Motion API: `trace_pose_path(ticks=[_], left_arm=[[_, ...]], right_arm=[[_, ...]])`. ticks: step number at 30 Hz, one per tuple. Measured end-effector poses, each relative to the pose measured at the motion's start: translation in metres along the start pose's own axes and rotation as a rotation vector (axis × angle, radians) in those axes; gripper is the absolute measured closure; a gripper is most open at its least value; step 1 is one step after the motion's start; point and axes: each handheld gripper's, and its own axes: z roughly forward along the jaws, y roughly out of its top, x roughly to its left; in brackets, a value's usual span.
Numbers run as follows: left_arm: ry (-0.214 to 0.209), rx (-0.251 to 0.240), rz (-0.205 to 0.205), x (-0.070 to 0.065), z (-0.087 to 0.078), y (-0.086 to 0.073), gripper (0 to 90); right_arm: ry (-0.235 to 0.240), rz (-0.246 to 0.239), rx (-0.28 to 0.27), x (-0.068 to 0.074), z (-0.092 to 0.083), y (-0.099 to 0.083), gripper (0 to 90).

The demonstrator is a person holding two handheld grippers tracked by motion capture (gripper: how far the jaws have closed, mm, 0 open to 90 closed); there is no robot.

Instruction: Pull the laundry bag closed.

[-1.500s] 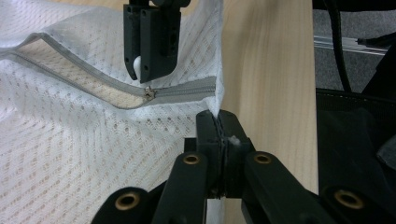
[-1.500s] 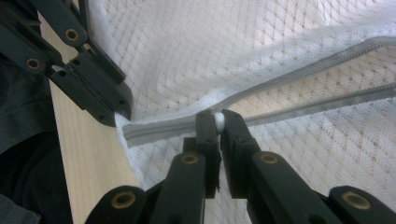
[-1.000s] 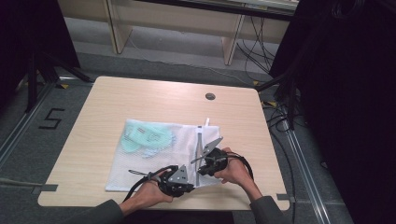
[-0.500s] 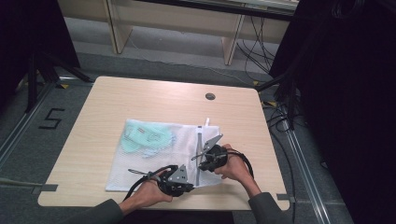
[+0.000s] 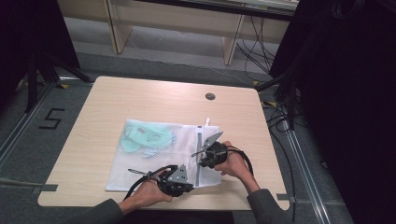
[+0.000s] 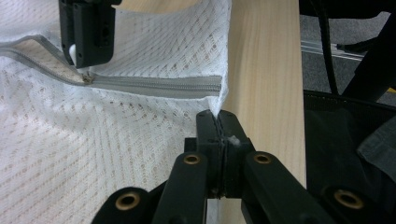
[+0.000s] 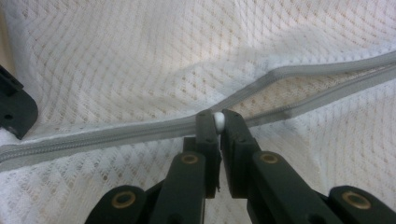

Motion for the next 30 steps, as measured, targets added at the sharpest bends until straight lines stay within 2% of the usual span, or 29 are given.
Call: trace_pose_path(ticks=[6, 7, 9, 10, 12, 17, 18, 20, 21, 25, 26, 30], left_arm=[[0.0, 0.003, 0.002, 0.0011, -0.0006, 0.0003, 88.7], [0.001, 0.001, -0.001, 0.001, -0.0003, 0.0001, 88.7], [0.004, 0.003, 0.001, 0.0011, -0.0005, -0.0003, 88.7], [0.005, 0.004, 0.001, 0.0011, -0.0009, -0.0002, 88.7], [0.001, 0.006, 0.0, 0.0011, -0.0013, 0.0003, 88.7], [0.001, 0.017, 0.011, 0.0009, -0.0007, 0.0004, 88.8], [0.001, 0.017, 0.011, 0.0009, -0.0006, 0.0003, 88.8], [0.002, 0.013, 0.012, 0.001, -0.0005, -0.0003, 88.8], [0.001, 0.012, 0.012, 0.0003, -0.0009, 0.0, 88.8], [-0.003, 0.02, 0.017, 0.0009, -0.0004, 0.0, 88.8], [-0.006, 0.015, 0.012, 0.0003, -0.0004, 0.0001, 88.8], [-0.001, 0.02, 0.019, 0.0012, -0.0007, 0.0001, 88.8]], right_arm=[[-0.009, 0.004, 0.0, -0.0029, 0.0002, 0.0003, 86.7], [-0.002, -0.012, -0.004, -0.0046, 0.0008, 0.0006, 86.7], [-0.003, 0.01, 0.002, -0.0033, 0.0001, 0.0012, 86.7], [-0.003, 0.001, 0.0, -0.0041, 0.0005, 0.0016, 86.7], [0.0, 0.019, 0.011, -0.0021, 0.0004, 0.0019, 86.7], [-0.018, 0.001, -0.001, -0.0047, -0.0006, 0.0023, 86.7], [-0.007, -0.002, 0.001, -0.0054, -0.0005, 0.0022, 86.7], [-0.006, 0.033, 0.011, -0.0034, -0.0014, 0.0021, 86.7], [-0.015, 0.016, 0.003, -0.005, -0.0008, 0.0025, 86.7], [-0.027, 0.005, -0.005, -0.0077, -0.0012, 0.0025, 86.7], [-0.026, 0.019, 0.0, -0.007, -0.0014, 0.0025, 86.7], [-0.021, 0.024, 0.0, -0.0083, -0.0014, 0.0029, 86.7]])
